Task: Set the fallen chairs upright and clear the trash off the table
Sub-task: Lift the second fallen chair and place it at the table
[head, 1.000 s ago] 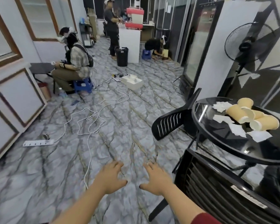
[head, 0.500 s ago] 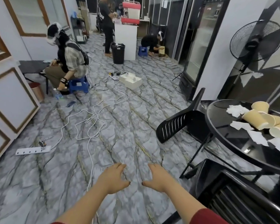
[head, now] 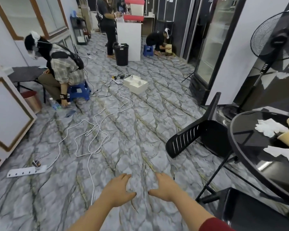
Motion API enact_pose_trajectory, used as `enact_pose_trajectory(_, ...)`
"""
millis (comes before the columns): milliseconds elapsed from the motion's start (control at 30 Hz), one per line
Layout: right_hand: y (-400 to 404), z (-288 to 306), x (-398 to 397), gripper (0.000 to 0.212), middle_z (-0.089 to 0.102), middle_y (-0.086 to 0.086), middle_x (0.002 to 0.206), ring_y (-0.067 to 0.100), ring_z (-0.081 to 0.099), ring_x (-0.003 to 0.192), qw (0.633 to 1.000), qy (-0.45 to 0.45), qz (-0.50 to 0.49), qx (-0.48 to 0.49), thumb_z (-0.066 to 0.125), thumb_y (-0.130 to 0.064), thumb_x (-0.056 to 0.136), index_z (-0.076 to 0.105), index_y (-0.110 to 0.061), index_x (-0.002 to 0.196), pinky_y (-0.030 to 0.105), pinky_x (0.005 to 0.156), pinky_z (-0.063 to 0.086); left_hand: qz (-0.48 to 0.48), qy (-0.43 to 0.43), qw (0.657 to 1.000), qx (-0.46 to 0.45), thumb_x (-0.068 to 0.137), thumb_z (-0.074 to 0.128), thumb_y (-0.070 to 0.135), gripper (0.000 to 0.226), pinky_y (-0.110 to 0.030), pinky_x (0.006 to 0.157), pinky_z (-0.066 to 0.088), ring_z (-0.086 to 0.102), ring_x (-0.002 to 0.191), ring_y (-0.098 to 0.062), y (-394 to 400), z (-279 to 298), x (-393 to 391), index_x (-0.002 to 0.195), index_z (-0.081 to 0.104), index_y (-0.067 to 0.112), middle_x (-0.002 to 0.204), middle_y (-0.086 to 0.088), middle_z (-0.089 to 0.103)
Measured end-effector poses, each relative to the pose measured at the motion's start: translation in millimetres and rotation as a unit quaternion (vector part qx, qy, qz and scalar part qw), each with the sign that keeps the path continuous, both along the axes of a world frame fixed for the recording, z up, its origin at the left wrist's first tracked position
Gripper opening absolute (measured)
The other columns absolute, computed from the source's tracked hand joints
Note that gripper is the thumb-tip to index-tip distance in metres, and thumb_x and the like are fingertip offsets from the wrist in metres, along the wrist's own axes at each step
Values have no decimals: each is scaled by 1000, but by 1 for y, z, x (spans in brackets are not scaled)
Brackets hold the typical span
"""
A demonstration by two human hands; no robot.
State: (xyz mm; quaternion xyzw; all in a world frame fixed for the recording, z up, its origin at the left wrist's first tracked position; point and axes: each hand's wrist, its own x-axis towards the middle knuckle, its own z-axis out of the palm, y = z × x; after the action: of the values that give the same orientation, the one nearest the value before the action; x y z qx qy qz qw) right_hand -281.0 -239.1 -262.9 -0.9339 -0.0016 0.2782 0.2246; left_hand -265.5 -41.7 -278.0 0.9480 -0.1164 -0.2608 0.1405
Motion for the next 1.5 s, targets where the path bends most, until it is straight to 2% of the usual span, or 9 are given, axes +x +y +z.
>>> enact_pose_trajectory(300,-52,8,108,76,32,11,146,26,30,134,1000,-6,10,-6,58,-45,84,23,-14,143,33,107,29,8,-3,1000,-14,83,51,56,79,-36,114,22,19,141,-21,-51,11,109,146,16,24,156,-2,16)
enact_pose_trajectory(600,-89,0,206,83,24,8,152,25,23,138,1000,4,-24,-6,56,-48,84,15,-13,146,34,112,24,-37,-5,999,-15,82,49,59,80,-35,113,24,25,139,-21,-89,8,228,146,17,24,155,-1,19)
enact_pose_trajectory(767,-98,-5,290,76,35,10,144,26,32,131,999,2,-37,-18,57,-50,82,27,-14,142,34,105,32,-78,0,997,-6,81,47,61,81,-36,114,22,23,139,-22,-99,4,322,146,17,23,155,-2,18)
enact_pose_trajectory(867,-100,-5,344,75,39,13,139,27,38,125,997,19,-62,-27,57,-52,81,32,-11,138,31,90,35,-106,9,994,11,83,47,59,80,-39,115,19,19,141,-22,-100,6,381,147,16,23,156,-2,15)
enact_pose_trajectory(1000,-105,3,407,81,31,11,147,28,33,132,994,27,-98,-29,55,-52,83,19,-15,146,35,105,33,-141,2,990,11,82,47,60,79,-38,114,21,22,140,-21,-103,6,450,146,18,22,155,-2,19)
enact_pose_trajectory(1100,-114,6,443,77,27,8,150,27,30,135,994,29,-108,-23,54,-48,86,18,-16,145,34,108,29,-150,-9,989,9,83,47,60,79,-39,115,20,20,141,-20,-112,6,493,146,17,24,156,-1,17)
enact_pose_trajectory(1233,-135,0,483,75,28,9,150,27,31,134,990,27,-138,-19,55,-46,85,22,-14,144,34,108,31,-167,3,986,-5,84,48,58,78,-33,114,21,19,141,-19,-134,7,539,147,15,23,156,0,15)
enact_pose_trajectory(1367,-168,-6,524,79,25,10,151,27,28,136,986,32,-161,-20,55,-48,85,19,-13,145,34,110,28,-191,5,981,-13,84,49,57,77,-34,112,23,25,138,-22,-166,4,591,146,19,23,154,-1,20)
enact_pose_trajectory(1500,-216,-10,571,74,37,10,143,28,36,128,981,30,-190,-24,56,-50,82,30,-12,140,35,103,34,-217,13,976,-4,81,46,60,80,-33,111,25,27,137,-21,-212,2,647,145,20,21,153,0,23)
